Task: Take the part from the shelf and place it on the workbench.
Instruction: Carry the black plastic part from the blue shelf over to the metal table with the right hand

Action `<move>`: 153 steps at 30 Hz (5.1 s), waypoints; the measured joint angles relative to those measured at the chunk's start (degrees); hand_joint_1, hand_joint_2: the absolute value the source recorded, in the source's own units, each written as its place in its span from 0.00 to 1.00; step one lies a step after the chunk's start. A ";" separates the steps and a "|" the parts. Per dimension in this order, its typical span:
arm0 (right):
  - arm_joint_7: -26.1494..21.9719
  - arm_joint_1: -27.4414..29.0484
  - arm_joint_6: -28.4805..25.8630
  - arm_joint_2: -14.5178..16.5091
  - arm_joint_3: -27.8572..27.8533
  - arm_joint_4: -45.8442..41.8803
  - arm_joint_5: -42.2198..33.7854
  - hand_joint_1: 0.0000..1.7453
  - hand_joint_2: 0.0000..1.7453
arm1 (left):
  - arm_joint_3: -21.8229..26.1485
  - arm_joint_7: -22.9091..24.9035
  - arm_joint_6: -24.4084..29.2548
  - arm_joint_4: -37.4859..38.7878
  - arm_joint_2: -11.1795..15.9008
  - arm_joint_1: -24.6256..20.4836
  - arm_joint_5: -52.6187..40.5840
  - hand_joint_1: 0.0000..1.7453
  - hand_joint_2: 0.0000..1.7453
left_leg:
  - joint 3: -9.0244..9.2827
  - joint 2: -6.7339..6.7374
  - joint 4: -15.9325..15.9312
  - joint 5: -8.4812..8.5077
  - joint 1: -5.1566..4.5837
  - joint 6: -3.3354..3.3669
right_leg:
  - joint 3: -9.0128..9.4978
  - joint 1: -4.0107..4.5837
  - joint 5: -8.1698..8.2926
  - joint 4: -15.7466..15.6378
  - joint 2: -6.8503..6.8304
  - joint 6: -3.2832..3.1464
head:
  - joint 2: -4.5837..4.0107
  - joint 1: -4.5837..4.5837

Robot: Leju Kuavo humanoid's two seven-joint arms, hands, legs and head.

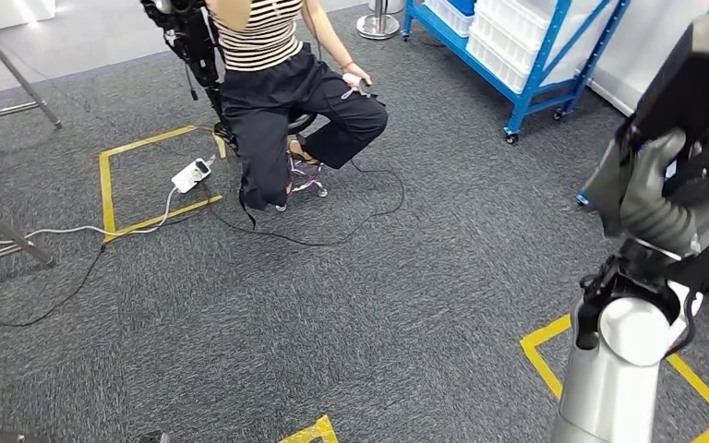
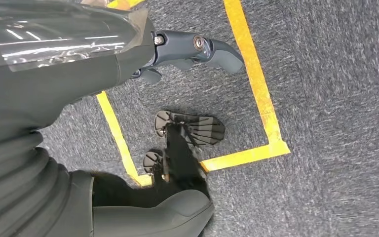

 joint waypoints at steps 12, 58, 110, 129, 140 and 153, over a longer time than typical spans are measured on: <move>1.71 -4.15 0.17 2.57 3.89 2.80 -0.31 1.00 1.00 | -0.15 1.42 1.02 -0.03 -0.70 -0.65 -0.40 0.00 1.00 | 0.51 -7.66 -1.92 1.24 0.51 1.80 | -6.68 -0.90 -3.99 12.37 4.62 2.15 | 0.00 0.44; 5.61 -23.30 1.82 13.92 17.09 33.30 -7.75 1.00 1.00 | 3.80 1.46 4.13 -0.10 -0.62 -0.35 1.51 0.00 1.00 | -6.60 -3.40 10.06 -2.68 0.96 -1.46 | -2.21 -0.13 1.42 0.60 0.78 -0.89 | 0.00 -0.51; 1.63 -31.98 -2.66 13.91 40.89 46.92 -42.84 1.00 1.00 | 13.94 -0.60 10.64 -0.40 -2.76 -0.27 7.51 0.00 1.00 | -1.79 -11.35 -0.86 1.72 1.44 -0.57 | -2.68 -0.77 1.65 0.65 7.70 1.37 | 0.00 0.29; 0.60 -39.81 -2.70 13.77 53.69 47.30 -53.42 1.00 1.00 | 17.92 -3.60 11.39 -0.58 -3.27 -0.68 9.76 0.00 1.00 | -1.34 -3.80 -0.33 1.16 1.50 0.66 | -4.32 -0.36 -3.80 7.92 2.67 1.61 | 0.00 0.25; 0.42 -40.09 -2.16 13.87 56.56 47.37 -54.75 1.00 1.00 | 18.99 -4.00 12.48 -0.62 -3.72 -0.28 9.99 0.00 1.00 | -1.54 -10.88 -0.43 1.53 1.16 -0.03 | -2.12 0.25 1.45 0.35 7.46 0.46 | 0.00 0.34; 1.52 -41.66 -2.84 13.86 58.47 47.55 -53.50 1.00 1.00 | 19.01 -4.16 12.50 -0.63 -3.22 -0.41 9.69 0.00 1.00 | -0.63 -3.46 0.40 0.15 2.54 -3.01 | -1.32 -0.39 1.19 0.15 3.83 0.64 | 0.00 -0.32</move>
